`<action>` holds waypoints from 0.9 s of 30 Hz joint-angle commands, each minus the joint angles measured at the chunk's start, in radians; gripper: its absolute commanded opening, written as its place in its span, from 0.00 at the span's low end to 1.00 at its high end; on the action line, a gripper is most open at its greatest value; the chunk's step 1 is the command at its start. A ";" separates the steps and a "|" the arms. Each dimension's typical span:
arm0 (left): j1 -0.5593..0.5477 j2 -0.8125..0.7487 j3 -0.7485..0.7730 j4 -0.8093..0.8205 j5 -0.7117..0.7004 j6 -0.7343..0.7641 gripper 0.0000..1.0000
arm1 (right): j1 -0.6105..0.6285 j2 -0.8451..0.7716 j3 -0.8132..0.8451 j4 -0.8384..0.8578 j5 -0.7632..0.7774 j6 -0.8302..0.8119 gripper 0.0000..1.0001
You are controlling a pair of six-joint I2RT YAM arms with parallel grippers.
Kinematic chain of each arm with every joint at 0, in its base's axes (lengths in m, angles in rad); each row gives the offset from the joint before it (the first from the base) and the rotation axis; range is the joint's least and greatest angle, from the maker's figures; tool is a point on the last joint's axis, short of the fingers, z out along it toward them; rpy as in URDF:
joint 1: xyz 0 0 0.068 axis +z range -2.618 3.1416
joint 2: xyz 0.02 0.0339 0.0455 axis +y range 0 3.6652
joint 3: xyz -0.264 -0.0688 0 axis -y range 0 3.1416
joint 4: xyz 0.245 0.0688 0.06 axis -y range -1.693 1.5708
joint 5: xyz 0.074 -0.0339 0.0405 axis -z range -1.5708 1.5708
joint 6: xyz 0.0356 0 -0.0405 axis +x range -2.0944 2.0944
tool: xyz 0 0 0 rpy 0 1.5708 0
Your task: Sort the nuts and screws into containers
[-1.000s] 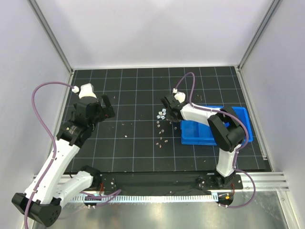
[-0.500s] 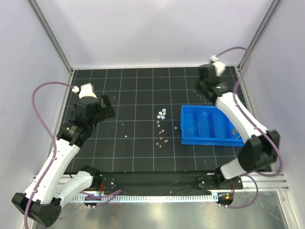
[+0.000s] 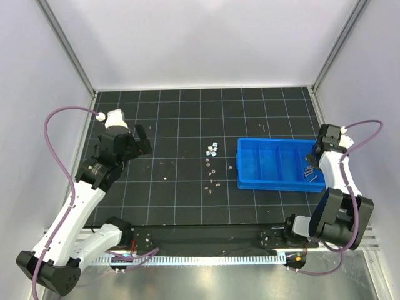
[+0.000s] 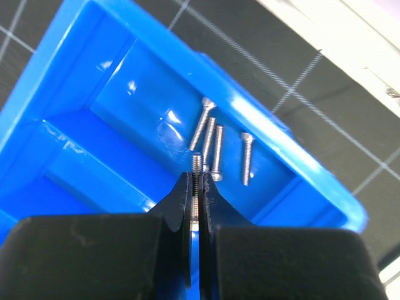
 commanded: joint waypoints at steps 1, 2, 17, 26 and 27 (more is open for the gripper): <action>0.002 -0.002 -0.004 0.044 0.011 0.010 1.00 | 0.001 0.030 0.012 0.105 -0.011 -0.026 0.01; 0.002 0.003 -0.004 0.047 0.011 0.010 1.00 | 0.001 0.046 0.018 0.102 0.000 -0.029 0.01; 0.004 -0.009 -0.012 0.065 0.063 0.021 1.00 | 0.469 -0.134 0.299 -0.021 -0.044 -0.068 0.83; 0.002 0.015 -0.012 0.074 0.142 0.038 1.00 | 0.956 0.262 0.460 0.055 0.040 -0.046 0.81; 0.004 0.015 -0.012 0.071 0.140 0.038 1.00 | 0.989 0.295 0.488 0.074 0.043 -0.052 0.81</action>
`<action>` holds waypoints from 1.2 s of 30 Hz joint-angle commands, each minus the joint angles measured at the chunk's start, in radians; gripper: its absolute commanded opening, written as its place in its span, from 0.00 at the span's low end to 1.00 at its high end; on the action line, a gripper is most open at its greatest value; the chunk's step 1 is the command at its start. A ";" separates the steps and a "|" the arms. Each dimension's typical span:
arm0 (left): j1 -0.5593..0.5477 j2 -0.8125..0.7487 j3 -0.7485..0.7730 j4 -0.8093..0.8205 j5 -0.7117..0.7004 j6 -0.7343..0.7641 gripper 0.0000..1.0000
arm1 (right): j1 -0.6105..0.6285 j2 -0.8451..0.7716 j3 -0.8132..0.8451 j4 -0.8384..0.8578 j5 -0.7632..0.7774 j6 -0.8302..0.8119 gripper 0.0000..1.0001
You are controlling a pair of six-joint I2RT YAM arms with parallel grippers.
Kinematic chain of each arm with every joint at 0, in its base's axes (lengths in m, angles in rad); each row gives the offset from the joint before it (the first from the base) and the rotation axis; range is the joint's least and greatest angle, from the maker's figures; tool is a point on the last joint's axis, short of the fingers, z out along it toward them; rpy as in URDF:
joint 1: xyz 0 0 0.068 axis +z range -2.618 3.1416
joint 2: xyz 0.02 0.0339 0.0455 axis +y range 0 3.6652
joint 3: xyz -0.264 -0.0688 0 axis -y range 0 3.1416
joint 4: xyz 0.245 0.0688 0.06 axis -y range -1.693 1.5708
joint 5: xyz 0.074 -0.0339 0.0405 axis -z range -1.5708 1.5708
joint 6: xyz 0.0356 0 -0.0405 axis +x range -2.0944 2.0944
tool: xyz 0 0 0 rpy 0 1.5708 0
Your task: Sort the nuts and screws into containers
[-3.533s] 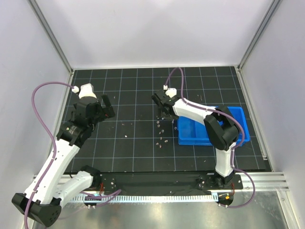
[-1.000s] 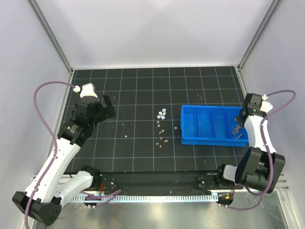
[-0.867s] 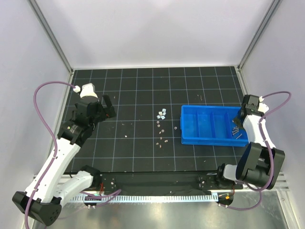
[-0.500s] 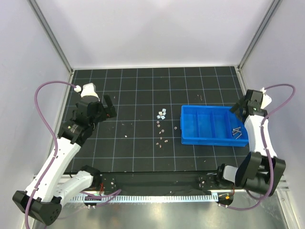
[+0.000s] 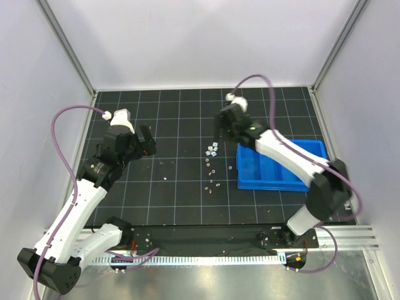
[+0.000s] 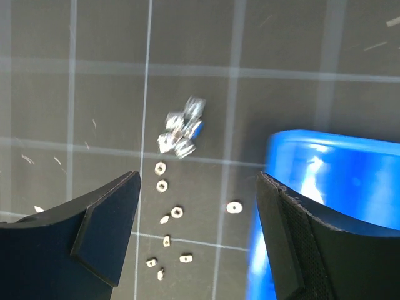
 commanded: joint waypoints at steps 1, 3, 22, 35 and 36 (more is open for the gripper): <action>0.004 0.004 0.005 0.034 0.032 0.027 1.00 | 0.067 0.152 0.064 0.031 0.030 -0.014 0.80; 0.002 0.002 0.006 0.037 0.035 0.027 1.00 | 0.067 0.224 0.112 0.051 0.018 -0.020 0.80; 0.004 0.018 0.006 0.030 0.015 0.033 1.00 | 0.067 0.616 0.358 -0.035 0.137 0.119 0.68; 0.004 0.019 0.005 0.028 0.008 0.033 1.00 | 0.053 0.657 0.309 0.009 0.119 0.173 0.58; 0.004 0.021 0.005 0.030 0.008 0.033 1.00 | 0.051 0.660 0.309 0.009 0.119 0.174 0.57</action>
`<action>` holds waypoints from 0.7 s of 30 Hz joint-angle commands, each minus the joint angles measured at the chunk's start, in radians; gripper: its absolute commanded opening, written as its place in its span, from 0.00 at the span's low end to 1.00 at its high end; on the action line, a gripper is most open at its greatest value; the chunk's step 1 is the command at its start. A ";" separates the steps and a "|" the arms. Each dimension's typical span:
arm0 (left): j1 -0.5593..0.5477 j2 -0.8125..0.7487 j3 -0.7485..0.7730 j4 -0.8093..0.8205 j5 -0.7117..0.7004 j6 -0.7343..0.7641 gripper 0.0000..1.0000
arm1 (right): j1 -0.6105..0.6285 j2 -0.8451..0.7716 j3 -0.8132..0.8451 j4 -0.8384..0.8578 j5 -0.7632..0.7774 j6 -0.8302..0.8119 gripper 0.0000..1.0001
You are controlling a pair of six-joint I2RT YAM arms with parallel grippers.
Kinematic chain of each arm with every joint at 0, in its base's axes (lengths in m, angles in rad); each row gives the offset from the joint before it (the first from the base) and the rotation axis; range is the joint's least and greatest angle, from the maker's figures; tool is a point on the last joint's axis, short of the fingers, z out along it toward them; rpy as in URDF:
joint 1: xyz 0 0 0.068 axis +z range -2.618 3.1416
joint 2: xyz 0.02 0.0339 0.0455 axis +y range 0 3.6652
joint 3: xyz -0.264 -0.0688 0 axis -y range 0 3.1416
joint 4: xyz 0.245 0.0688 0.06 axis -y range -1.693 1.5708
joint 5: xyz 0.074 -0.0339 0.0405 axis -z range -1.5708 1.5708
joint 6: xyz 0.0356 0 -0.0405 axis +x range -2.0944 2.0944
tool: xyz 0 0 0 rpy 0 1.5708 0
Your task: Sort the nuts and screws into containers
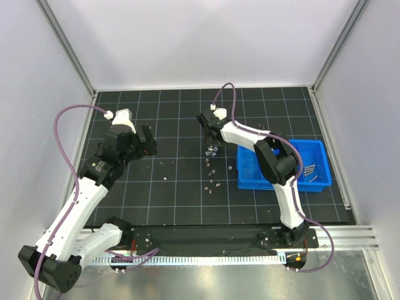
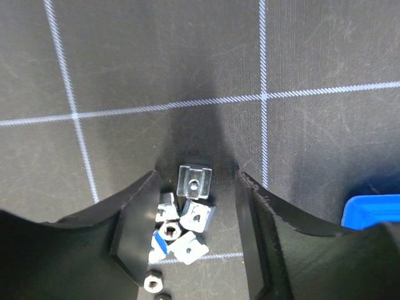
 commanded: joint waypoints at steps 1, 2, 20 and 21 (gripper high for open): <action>0.002 -0.001 0.006 0.029 -0.006 0.019 1.00 | -0.006 0.009 -0.008 0.029 0.010 0.035 0.56; 0.004 0.001 0.006 0.027 -0.006 0.019 1.00 | -0.006 0.011 -0.010 0.029 0.009 0.037 0.56; 0.002 -0.003 0.006 0.027 -0.013 0.016 1.00 | -0.006 -0.018 -0.056 0.009 -0.022 0.061 0.21; 0.004 -0.003 0.006 0.027 -0.011 0.016 1.00 | -0.008 -0.041 -0.050 0.007 -0.017 0.058 0.20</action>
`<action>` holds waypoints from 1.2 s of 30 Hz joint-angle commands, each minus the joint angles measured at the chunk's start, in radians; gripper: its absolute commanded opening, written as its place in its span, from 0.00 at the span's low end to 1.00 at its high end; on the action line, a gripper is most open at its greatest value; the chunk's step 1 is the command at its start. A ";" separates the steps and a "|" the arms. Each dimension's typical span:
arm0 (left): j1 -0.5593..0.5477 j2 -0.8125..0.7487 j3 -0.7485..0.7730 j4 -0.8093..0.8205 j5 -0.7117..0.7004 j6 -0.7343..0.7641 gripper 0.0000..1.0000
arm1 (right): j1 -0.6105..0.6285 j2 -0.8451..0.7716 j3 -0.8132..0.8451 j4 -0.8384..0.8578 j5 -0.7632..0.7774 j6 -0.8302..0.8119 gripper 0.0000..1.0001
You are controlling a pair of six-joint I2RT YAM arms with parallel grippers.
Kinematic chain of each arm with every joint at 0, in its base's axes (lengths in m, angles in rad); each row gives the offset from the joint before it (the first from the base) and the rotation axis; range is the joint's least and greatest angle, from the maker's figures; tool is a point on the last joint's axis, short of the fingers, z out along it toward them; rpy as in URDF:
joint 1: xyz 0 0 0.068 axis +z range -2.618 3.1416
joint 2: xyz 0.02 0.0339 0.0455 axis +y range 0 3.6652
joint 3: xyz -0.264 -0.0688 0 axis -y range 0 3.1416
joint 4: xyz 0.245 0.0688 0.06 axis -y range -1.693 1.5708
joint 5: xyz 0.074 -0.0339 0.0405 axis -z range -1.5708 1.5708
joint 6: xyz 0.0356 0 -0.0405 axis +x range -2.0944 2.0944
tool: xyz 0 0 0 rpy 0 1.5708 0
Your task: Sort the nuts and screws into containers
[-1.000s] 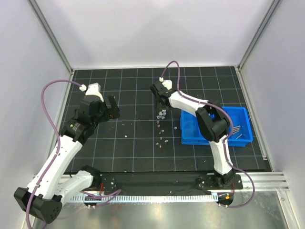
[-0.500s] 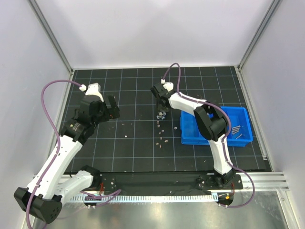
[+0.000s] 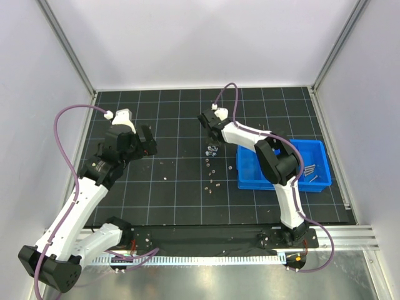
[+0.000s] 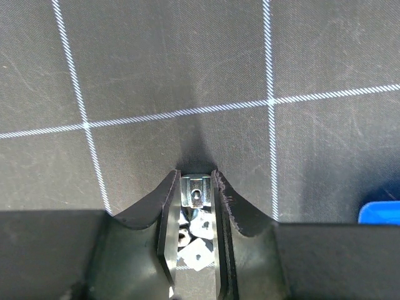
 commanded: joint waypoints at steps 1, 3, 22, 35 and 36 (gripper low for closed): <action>0.002 -0.004 0.005 0.027 -0.010 0.016 1.00 | -0.004 -0.050 -0.015 -0.049 0.001 0.008 0.20; 0.004 -0.004 0.006 0.029 -0.010 0.016 1.00 | -0.007 -0.083 0.016 -0.058 0.010 -0.010 0.20; 0.002 -0.010 0.006 0.029 -0.003 0.014 1.00 | -0.445 -0.711 -0.281 -0.153 0.022 -0.072 0.15; 0.002 -0.019 0.003 0.032 0.002 0.011 1.00 | -0.596 -0.776 -0.667 -0.024 0.070 -0.083 0.15; 0.004 -0.018 0.005 0.030 0.000 0.011 1.00 | -0.596 -0.772 -0.664 -0.027 0.077 -0.086 0.18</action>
